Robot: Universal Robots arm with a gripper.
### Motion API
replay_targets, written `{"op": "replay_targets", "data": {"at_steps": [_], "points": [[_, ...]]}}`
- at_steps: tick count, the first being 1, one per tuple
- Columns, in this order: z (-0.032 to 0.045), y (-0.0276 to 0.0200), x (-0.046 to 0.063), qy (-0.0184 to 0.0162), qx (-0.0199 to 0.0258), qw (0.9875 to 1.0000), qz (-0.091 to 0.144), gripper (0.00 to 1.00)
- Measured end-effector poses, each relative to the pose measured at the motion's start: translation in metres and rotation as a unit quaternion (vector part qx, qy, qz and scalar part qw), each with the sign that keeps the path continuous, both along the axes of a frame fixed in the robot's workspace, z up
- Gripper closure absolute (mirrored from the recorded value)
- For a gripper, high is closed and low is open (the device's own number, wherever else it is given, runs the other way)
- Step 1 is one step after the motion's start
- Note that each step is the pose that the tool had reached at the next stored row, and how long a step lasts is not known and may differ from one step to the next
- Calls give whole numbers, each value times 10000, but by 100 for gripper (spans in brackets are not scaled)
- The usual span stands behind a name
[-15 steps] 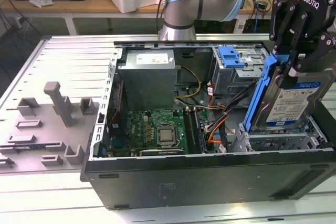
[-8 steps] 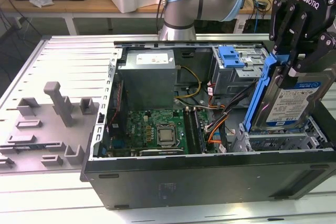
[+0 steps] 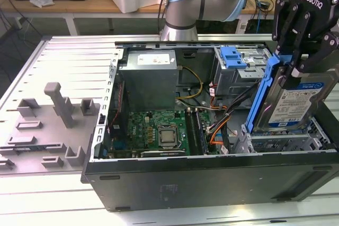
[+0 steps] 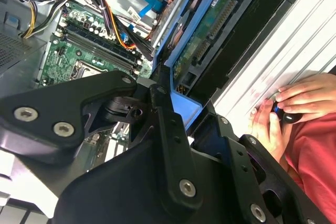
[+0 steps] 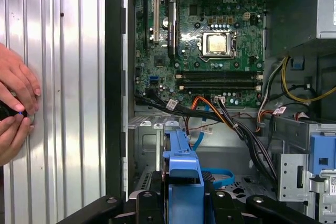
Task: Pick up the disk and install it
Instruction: 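Insert the disk into the insertion slot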
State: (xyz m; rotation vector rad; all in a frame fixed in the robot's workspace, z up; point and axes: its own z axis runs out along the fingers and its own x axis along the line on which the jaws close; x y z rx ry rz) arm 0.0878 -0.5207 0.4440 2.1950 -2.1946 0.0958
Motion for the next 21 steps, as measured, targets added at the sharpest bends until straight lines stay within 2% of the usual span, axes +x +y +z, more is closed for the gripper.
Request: {"op": "replay_targets", "data": {"at_steps": [11, 16, 21], "points": [[6, 0, 1, 0, -12, 10000, -62, 63], [5, -16, 10, 0, -11, 9998, -196, 63], [4, -17, 18, 0, -15, 9998, -209, 63]]}}
